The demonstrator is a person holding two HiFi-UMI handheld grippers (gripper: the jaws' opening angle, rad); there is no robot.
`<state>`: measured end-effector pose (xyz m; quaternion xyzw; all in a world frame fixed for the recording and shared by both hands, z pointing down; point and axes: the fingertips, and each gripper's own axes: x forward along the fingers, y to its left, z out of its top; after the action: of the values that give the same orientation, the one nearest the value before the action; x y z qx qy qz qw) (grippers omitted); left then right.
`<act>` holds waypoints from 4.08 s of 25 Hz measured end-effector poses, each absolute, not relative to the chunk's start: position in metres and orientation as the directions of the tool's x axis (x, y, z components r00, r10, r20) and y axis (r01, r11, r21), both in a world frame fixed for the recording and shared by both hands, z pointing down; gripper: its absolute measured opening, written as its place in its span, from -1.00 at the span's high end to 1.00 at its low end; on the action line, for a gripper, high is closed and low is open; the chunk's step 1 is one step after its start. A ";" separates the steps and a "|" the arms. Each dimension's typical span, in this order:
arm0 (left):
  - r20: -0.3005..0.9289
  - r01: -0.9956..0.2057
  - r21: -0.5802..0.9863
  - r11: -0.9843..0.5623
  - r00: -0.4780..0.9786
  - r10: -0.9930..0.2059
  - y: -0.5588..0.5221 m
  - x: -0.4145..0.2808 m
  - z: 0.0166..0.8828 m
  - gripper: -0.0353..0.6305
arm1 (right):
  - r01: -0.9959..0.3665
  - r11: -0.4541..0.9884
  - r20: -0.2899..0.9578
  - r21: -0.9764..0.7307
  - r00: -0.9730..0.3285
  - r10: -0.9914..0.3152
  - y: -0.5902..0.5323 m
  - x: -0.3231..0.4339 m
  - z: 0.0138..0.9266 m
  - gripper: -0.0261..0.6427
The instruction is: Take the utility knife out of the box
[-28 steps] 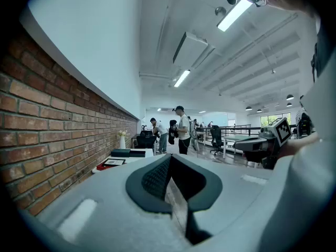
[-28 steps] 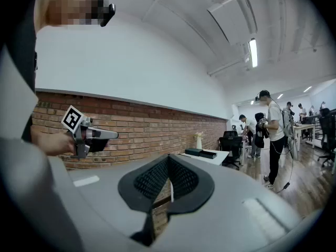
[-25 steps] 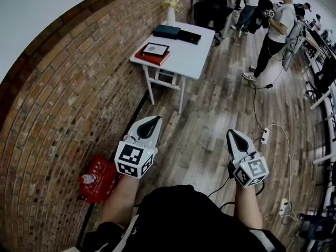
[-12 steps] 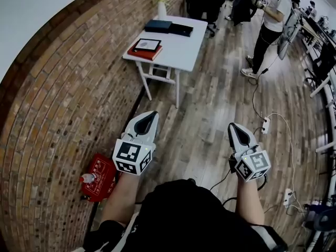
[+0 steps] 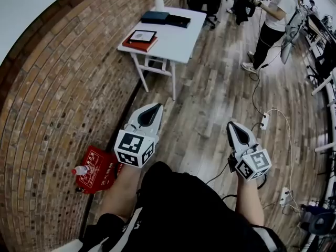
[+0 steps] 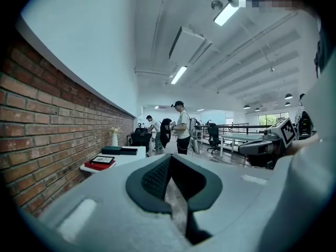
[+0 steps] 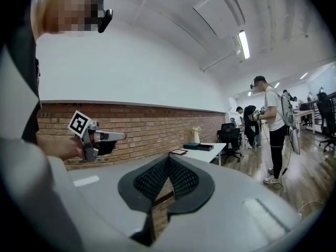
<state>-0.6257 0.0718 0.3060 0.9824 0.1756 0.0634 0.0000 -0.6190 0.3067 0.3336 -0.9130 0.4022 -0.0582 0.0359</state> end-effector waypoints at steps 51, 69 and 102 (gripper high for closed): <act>0.212 0.214 0.138 -0.967 0.947 0.239 -0.001 -0.120 0.356 0.87 | -0.766 -0.589 0.298 -0.258 0.517 -0.802 0.226 -0.092 0.408 0.92; 0.198 0.005 0.144 -0.989 0.980 0.034 0.052 -0.026 0.365 0.87 | -0.889 -0.379 0.359 -0.258 0.276 -0.892 0.255 0.036 0.421 0.92; 0.292 -0.293 0.335 -0.895 0.936 -0.197 -0.175 0.122 0.485 0.87 | -0.979 -0.006 0.535 -0.203 -0.106 -0.838 -0.060 0.218 0.498 0.92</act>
<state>0.1219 -0.1748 0.4849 0.9653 -0.1270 0.1261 0.1900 0.2182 -0.0601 0.4982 -0.6559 0.6926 -0.2704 -0.1305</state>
